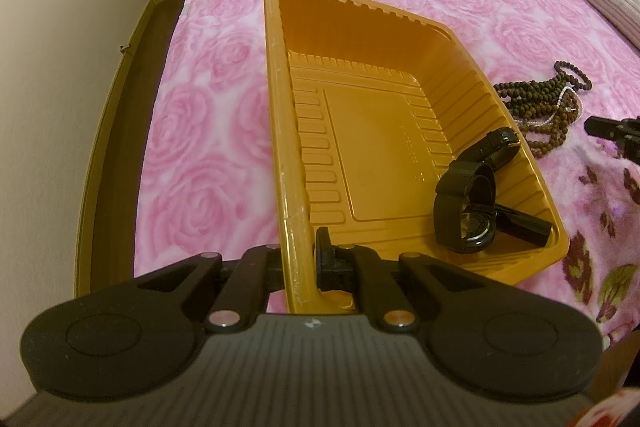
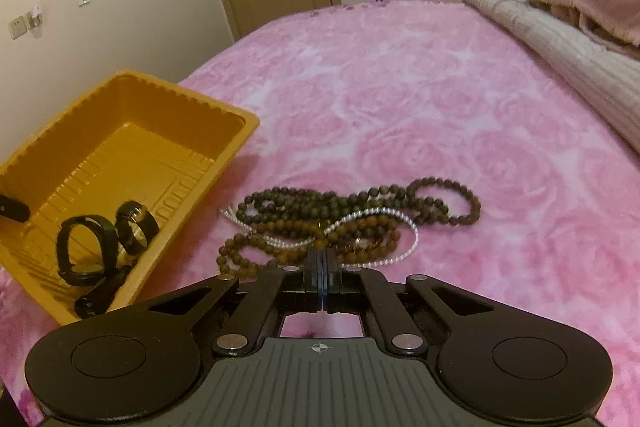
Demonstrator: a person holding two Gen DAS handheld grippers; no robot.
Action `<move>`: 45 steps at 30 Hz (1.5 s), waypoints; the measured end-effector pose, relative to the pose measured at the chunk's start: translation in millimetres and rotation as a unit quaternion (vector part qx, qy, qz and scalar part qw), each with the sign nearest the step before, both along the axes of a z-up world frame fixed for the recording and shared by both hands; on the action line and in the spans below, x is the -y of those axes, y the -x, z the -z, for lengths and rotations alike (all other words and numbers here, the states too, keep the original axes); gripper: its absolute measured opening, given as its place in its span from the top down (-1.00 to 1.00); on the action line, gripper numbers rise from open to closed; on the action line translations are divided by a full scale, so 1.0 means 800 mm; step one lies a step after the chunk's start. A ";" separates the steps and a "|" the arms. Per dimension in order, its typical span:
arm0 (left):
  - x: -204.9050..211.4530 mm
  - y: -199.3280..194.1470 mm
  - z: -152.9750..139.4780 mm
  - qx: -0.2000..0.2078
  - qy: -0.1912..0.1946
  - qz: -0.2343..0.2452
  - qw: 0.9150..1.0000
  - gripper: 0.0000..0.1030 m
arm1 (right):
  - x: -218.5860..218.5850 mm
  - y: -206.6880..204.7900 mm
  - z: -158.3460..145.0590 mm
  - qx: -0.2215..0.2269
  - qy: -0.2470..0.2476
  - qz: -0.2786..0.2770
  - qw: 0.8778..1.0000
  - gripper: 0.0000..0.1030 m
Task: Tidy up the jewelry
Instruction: 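Move the right gripper to the beaded necklaces and pinch a strand, then lift the brown beaded necklace up off the bed with the right gripper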
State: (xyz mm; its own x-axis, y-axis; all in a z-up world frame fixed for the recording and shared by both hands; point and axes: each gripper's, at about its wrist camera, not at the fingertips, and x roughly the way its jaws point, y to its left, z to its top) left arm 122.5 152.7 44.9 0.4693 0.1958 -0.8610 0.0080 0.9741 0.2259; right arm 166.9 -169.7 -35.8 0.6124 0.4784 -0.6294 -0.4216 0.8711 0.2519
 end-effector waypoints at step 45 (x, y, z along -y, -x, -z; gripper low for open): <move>-0.001 0.002 0.002 0.001 0.003 -0.001 1.000 0.92 | 0.037 0.035 0.014 -0.022 0.097 0.008 0.995 0.87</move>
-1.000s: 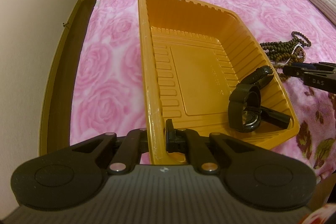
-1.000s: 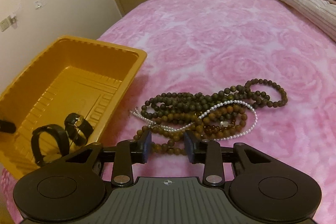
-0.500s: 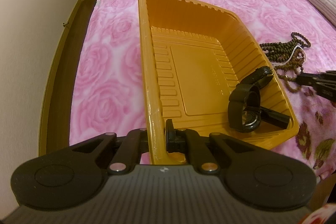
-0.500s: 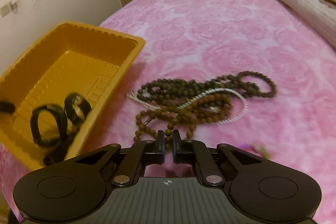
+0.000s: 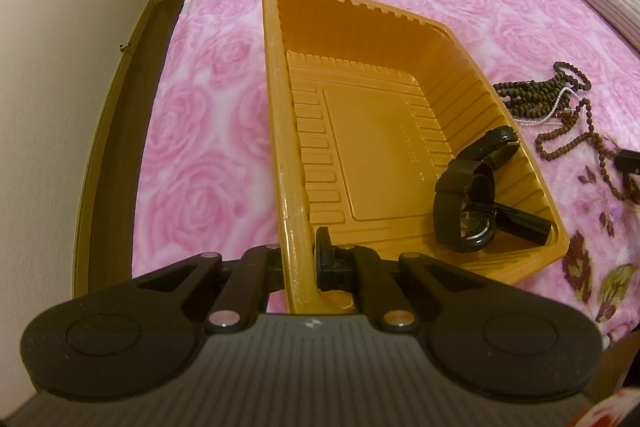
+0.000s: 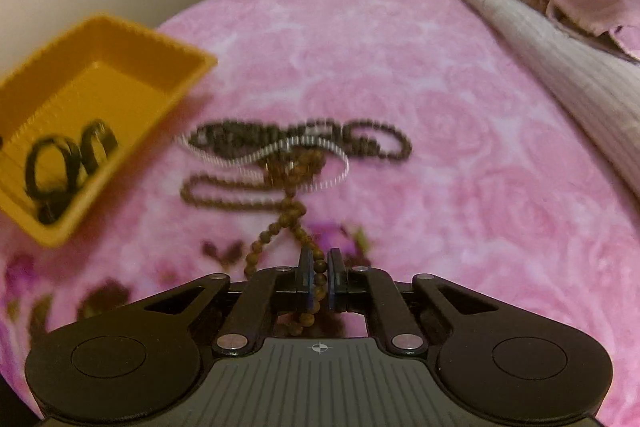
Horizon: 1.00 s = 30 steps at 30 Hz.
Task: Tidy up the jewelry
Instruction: 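Lift the brown beaded necklace up off the bed with the right gripper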
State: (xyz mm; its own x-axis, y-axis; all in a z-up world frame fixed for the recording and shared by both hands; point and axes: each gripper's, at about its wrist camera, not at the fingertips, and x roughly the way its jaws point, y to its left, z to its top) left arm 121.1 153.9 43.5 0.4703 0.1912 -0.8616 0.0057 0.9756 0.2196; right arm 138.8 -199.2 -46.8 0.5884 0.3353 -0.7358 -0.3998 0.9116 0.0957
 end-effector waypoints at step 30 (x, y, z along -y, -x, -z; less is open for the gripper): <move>0.001 -0.002 0.000 0.001 0.000 0.001 1.000 0.92 | -0.015 0.027 -0.181 0.206 0.001 -0.114 0.972 0.88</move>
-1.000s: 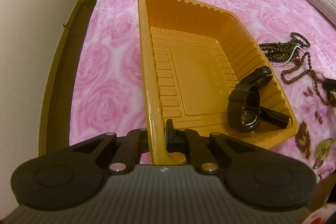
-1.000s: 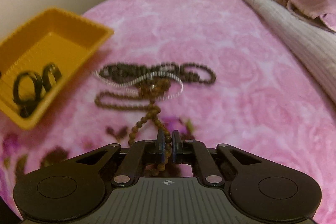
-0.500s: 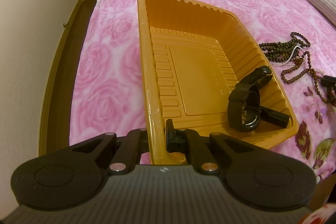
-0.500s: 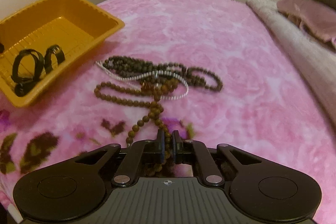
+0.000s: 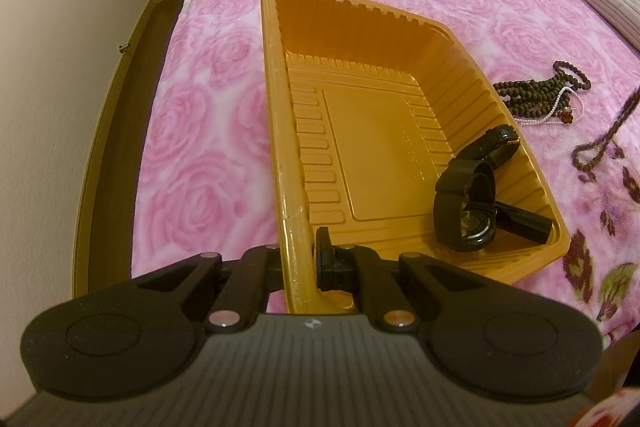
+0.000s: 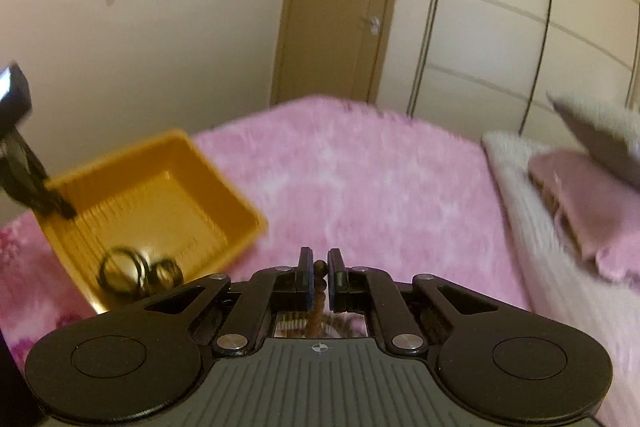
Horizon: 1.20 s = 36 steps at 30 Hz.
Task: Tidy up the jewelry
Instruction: 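Lift the brown beaded necklace up off the bed with the right gripper, then carry the necklace over the orange tray and lower it in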
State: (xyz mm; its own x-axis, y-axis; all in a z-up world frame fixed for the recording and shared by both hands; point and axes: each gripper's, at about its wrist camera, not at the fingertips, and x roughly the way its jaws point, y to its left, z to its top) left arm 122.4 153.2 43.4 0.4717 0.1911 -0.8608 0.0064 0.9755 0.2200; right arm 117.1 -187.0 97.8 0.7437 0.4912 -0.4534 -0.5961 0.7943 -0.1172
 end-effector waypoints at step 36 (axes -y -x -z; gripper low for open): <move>-0.004 0.003 0.002 0.004 0.009 0.001 1.000 0.92 | -0.221 -0.100 0.002 -0.049 0.021 -0.197 0.979 0.88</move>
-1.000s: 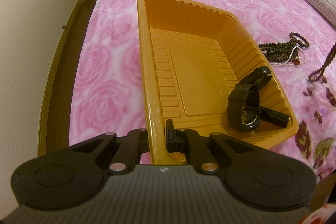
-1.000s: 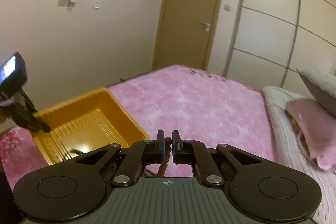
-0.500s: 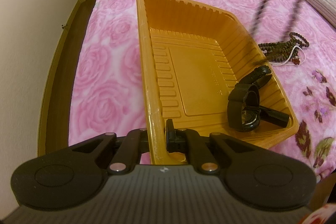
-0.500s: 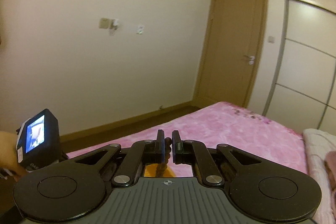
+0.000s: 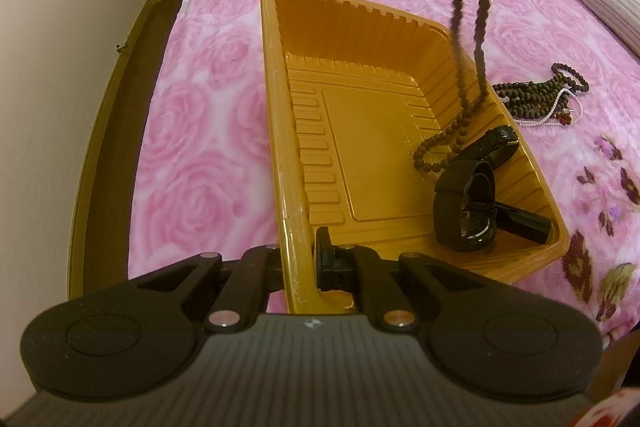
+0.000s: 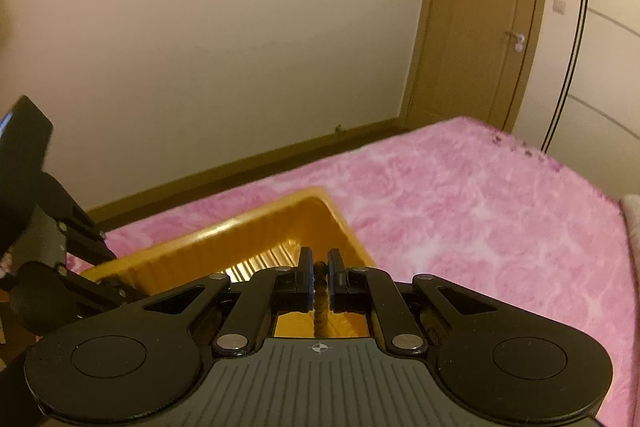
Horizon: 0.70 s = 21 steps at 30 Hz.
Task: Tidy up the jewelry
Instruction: 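Carry the necklace over the orange tray and lower it in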
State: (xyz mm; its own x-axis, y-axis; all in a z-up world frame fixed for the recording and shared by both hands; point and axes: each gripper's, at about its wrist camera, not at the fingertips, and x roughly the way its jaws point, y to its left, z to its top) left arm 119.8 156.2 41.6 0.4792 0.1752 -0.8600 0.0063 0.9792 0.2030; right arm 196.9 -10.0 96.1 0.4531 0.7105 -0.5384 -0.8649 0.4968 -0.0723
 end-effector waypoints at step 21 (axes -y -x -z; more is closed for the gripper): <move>-0.004 -0.001 0.002 -0.001 0.004 -0.002 1.000 0.93 | -0.012 -0.013 0.019 -0.064 -0.008 -0.006 0.998 0.87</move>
State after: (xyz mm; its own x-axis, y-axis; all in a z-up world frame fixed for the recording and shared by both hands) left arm 120.7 159.1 40.4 0.4777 0.1703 -0.8619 0.0033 0.9807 0.1957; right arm 207.0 -0.3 81.0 0.3722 0.7244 -0.5802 -0.8724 0.4864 0.0476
